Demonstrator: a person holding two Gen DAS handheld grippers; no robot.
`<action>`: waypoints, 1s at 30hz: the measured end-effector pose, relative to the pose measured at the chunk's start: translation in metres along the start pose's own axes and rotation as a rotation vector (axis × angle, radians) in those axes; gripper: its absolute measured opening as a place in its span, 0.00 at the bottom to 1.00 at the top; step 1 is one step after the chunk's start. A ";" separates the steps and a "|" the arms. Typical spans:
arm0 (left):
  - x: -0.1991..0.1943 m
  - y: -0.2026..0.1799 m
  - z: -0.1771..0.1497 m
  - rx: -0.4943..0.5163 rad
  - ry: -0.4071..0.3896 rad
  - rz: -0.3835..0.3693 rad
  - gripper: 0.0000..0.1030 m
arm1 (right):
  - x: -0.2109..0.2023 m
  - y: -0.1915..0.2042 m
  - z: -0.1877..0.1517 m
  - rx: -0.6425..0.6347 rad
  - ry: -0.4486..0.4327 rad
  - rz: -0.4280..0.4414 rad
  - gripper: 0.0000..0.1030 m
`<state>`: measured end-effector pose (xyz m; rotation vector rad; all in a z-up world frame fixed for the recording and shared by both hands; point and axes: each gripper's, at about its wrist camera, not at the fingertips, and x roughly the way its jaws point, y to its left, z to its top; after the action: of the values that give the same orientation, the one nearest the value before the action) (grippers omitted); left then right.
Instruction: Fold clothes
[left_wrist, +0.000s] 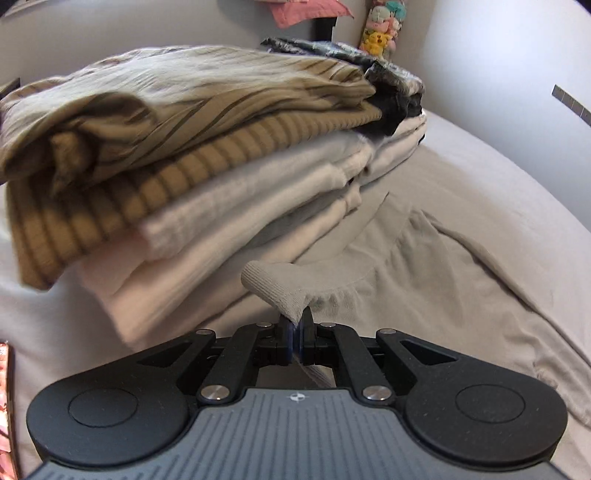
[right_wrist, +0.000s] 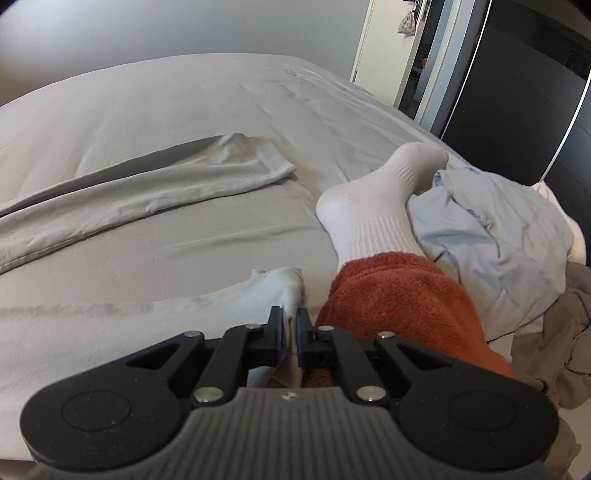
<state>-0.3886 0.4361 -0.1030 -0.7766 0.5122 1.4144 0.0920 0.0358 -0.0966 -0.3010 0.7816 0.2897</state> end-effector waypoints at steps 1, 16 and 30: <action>0.000 0.003 -0.001 -0.005 0.018 -0.002 0.04 | 0.000 0.000 0.001 0.000 -0.002 -0.006 0.07; 0.009 -0.006 -0.004 0.083 0.194 0.068 0.16 | 0.002 -0.002 0.000 0.000 0.012 -0.017 0.13; -0.008 -0.038 -0.016 0.220 0.189 0.015 0.24 | -0.007 -0.002 -0.004 0.017 -0.059 0.027 0.19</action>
<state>-0.3504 0.4200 -0.1016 -0.7323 0.8070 1.2797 0.0857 0.0320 -0.0940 -0.2649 0.7301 0.3158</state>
